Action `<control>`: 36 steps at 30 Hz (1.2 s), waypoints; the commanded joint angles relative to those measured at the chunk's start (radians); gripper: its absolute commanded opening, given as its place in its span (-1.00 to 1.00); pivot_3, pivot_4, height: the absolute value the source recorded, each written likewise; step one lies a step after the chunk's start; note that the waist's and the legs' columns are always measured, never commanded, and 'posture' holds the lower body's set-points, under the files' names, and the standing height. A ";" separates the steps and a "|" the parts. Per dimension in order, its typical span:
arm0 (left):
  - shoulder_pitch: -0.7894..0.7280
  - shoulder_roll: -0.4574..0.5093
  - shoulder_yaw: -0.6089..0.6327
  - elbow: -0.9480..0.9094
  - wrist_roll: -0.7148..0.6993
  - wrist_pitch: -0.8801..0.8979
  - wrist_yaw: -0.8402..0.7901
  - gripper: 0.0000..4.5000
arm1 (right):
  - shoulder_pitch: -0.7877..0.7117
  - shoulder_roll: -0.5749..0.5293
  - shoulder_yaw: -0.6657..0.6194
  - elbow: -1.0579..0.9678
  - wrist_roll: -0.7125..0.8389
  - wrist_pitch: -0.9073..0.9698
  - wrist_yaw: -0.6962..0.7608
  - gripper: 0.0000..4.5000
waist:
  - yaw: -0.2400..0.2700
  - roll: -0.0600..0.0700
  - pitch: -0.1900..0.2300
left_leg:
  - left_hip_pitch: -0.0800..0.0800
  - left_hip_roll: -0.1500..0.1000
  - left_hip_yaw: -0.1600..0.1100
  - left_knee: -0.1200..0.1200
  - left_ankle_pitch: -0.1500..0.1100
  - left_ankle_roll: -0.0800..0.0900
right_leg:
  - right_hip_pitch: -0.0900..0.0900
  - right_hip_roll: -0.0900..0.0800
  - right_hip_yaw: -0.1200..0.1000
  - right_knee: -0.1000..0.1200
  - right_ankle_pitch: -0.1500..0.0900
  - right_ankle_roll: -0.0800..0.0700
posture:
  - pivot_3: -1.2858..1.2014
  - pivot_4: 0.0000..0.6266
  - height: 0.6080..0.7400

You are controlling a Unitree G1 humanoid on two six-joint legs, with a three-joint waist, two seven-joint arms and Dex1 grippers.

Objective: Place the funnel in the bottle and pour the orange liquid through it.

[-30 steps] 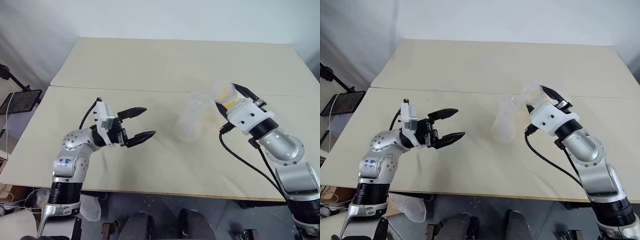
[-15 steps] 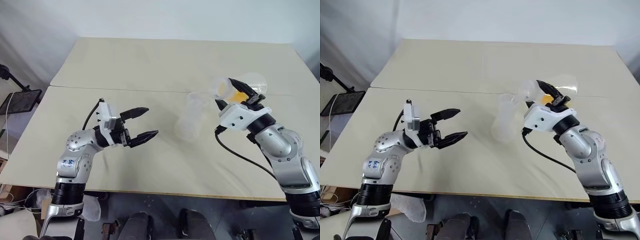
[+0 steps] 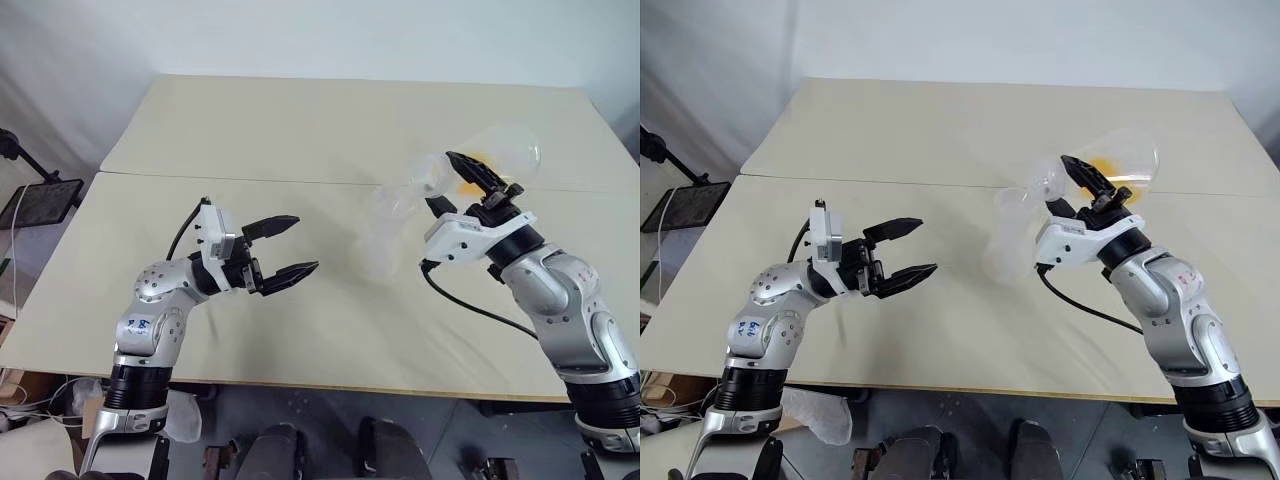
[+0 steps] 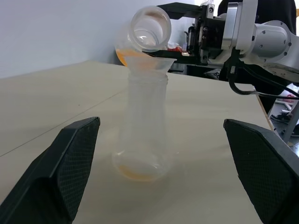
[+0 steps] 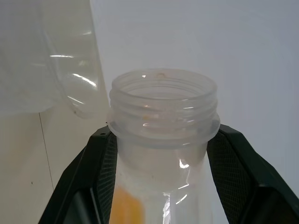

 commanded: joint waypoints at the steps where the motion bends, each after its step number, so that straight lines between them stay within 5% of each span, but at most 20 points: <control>1: 0.002 -0.002 0.000 -0.047 -0.021 -0.009 0.004 1.00 | -0.020 0.000 -0.018 -0.012 -0.025 -0.030 -0.028 0.08 | 0.000 0.000 0.000 | 0.000 0.000 0.000 0.000 0.000 0.000 | 0.000 0.000 0.000 0.000 0.000 0.000 | 0.03 -0.52 1.00; 36: -0.001 -0.021 -0.013 -0.038 -0.019 -0.018 0.017 1.00 | -0.045 -0.060 -0.043 0.030 -0.226 -0.123 -0.090 0.08 | -0.001 0.000 0.000 | 0.000 0.000 0.000 0.000 0.000 0.000 | 0.000 0.000 0.000 0.000 0.000 0.000 | 0.03 -0.52 1.00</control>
